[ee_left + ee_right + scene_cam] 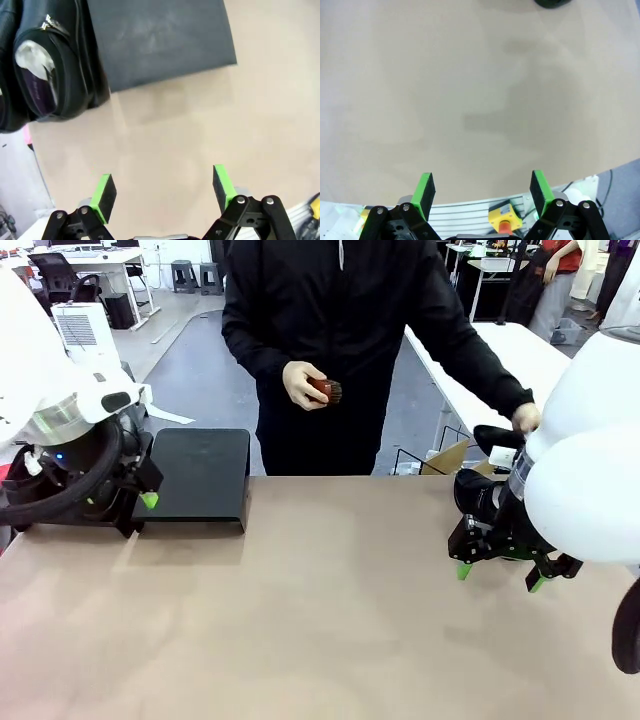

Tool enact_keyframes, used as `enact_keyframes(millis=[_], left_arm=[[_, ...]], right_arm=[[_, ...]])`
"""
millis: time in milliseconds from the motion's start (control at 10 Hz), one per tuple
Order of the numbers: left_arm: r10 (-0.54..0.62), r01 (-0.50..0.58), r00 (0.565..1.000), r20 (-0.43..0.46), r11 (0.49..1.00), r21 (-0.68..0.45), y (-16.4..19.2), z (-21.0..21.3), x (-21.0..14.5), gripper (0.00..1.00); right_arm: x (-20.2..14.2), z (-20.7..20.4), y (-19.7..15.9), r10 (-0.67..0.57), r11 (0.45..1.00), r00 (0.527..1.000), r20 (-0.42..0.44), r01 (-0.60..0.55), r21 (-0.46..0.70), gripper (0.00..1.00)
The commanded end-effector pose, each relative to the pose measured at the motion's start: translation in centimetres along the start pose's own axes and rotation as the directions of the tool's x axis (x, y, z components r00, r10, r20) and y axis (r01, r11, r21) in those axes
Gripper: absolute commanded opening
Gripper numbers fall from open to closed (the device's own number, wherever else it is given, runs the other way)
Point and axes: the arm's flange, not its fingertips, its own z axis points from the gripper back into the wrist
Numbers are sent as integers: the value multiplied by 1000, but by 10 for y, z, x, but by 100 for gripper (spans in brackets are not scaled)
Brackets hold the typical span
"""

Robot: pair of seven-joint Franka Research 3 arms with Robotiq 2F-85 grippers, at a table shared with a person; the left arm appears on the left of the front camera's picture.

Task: Organize the shoes by placing them on the stand.
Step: Pick up one Shoe and place it in the middle of the table.

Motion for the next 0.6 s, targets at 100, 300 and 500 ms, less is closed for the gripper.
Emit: enact_keyframes(millis=[100,300,500], left_arm=[[11,-12,999,41,1000,23,1,-4,5,100],[11,-12,999,41,1000,23,1,-4,5,100],[11,-12,999,41,1000,23,1,-4,5,100]], right_arm=[[7,29,-63,60,994,998,-17,-62,-87,100],[37,31,-107,65,994,997,-39,-68,-81,100],[20,31,-87,34,996,999,-28,-37,-87,100]])
